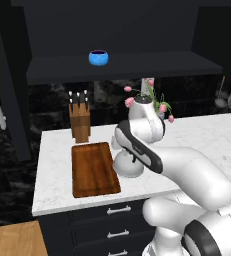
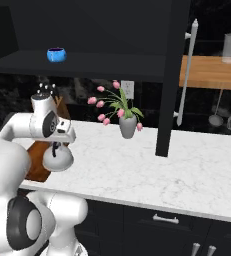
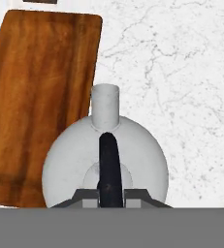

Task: Pick the kettle from the counter and place it on the tray. Then pick the mug from the cabinet and place it on the tray. Then close the cabinet doors.

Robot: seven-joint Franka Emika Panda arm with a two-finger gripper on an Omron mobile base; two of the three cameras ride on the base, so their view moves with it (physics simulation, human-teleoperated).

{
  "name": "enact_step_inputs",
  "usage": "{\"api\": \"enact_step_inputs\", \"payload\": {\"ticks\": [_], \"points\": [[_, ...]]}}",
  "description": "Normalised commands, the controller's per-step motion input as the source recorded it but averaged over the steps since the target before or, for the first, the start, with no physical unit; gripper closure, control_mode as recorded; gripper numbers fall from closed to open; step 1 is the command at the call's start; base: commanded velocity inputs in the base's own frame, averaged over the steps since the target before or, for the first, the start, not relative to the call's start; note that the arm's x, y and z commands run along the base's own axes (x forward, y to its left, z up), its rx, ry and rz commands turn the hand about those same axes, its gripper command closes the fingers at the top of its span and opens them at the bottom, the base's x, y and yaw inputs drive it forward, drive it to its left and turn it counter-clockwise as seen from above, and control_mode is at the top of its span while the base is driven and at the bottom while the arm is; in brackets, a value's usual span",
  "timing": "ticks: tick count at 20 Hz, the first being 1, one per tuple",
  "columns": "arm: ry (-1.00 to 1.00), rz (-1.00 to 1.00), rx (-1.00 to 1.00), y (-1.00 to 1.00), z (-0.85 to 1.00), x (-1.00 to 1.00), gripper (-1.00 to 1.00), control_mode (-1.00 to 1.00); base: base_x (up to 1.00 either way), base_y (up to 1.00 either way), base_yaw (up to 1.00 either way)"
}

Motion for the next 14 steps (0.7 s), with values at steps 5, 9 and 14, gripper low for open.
{"api": "enact_step_inputs", "payload": {"ticks": [5,9,14], "points": [[0.0,0.0,0.0,0.21,0.0,0.05,1.0,-1.0,0.0,0.0,0.0],[-0.03,-0.01,0.0,0.21,0.0,0.2,1.0,-1.0,0.0,0.0,0.0],[-0.08,-0.06,0.0,0.65,0.0,0.52,1.0,-1.0,0.0,0.0,0.0]]}}
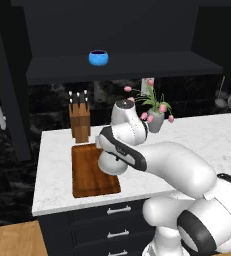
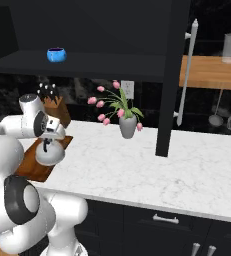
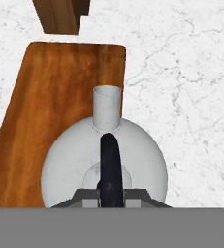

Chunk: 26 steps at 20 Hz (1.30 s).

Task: Pick the kettle from the counter and place it on the tray. Then pick the mug from the cabinet and place it on the tray. Then close the cabinet doors.

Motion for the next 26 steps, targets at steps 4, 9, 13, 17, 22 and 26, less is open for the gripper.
{"api": "enact_step_inputs", "payload": {"ticks": [4,9,13,17,22,26], "points": [[-0.04,-0.06,0.0,0.54,-0.06,0.65,1.0,-1.0,0.0,0.0,0.0],[-0.03,-0.07,0.0,0.39,-0.05,0.63,1.0,-1.0,0.0,0.0,0.0],[0.0,-0.03,0.0,0.13,-0.01,0.3,1.0,-1.0,0.0,0.0,0.0],[0.0,0.0,0.0,0.0,0.0,0.0,1.0,-1.0,0.0,0.0,0.0],[0.0,0.0,0.0,0.0,0.0,0.0,1.0,-1.0,0.0,0.0,0.0],[0.0,0.0,0.0,0.05,-0.12,0.02,1.0,-1.0,0.0,0.0,0.0]]}}
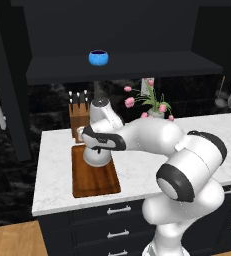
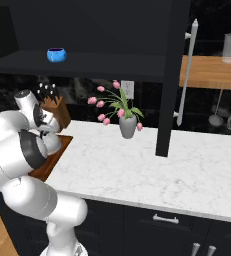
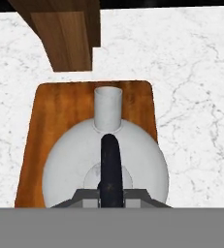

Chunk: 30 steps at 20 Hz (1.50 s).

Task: Pick the kettle from the counter and place it on the tray. Then pick the mug from the cabinet and place it on the tray. Then close the cabinet doors.

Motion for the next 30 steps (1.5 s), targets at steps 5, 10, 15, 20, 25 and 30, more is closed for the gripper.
{"api": "enact_step_inputs", "payload": {"ticks": [5,10,15,20,25,30], "points": [[-0.04,0.0,0.0,0.15,-0.27,0.06,-1.0,-1.0,0.0,0.0,0.0],[-0.06,0.0,0.01,0.14,-0.21,0.0,-1.0,-1.0,0.0,0.0,0.0],[-0.08,0.0,0.05,0.03,-0.01,-0.06,-1.0,-1.0,0.0,0.0,0.0],[-0.01,-0.03,0.04,-0.02,0.82,-0.6,-1.0,-1.0,0.0,0.0,0.0],[-0.04,0.0,0.0,-0.12,1.0,-0.78,-1.0,-1.0,0.0,0.0,0.0],[-0.02,0.0,0.0,-0.4,0.94,-0.96,-1.0,-1.0,0.0,0.0,0.0]]}}
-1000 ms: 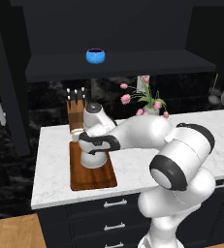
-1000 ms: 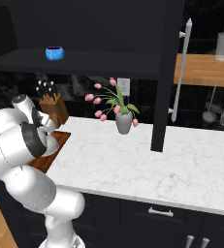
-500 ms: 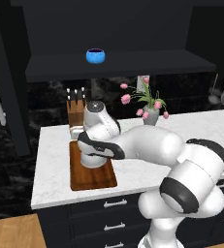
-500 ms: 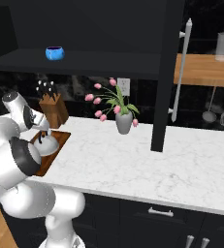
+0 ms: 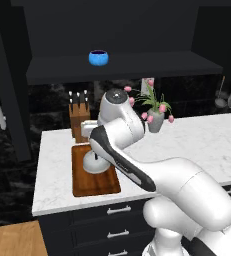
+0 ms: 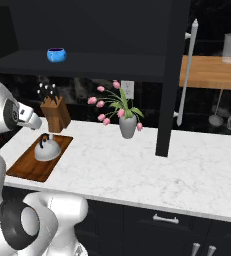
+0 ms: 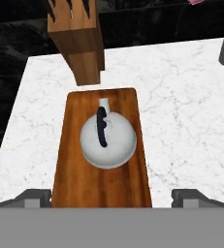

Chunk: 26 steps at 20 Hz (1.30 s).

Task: Pick the kettle from the counter and place it on the tray. Then pick the mug from the cabinet and place it on the tray. Then close the cabinet doors.

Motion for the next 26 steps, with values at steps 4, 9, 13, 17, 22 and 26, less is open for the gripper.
{"api": "enact_step_inputs", "payload": {"ticks": [4,9,13,17,22,26], "points": [[-0.01,-0.01,0.0,-0.04,0.04,-0.15,-1.0,-1.0,0.0,0.0,0.0],[0.0,0.0,0.0,-0.05,0.35,-0.03,-1.0,-1.0,0.0,0.0,0.0],[0.0,0.0,0.0,-0.01,1.0,-0.1,-1.0,-1.0,0.0,0.0,0.0],[-0.03,0.0,-0.01,0.0,1.0,0.01,-1.0,-1.0,0.0,0.0,0.0],[-0.22,0.0,-0.08,0.0,0.99,0.35,-1.0,-1.0,0.0,0.0,0.0],[-0.29,0.0,-0.11,-0.03,0.77,0.26,-1.0,-1.0,0.0,0.0,0.0]]}}
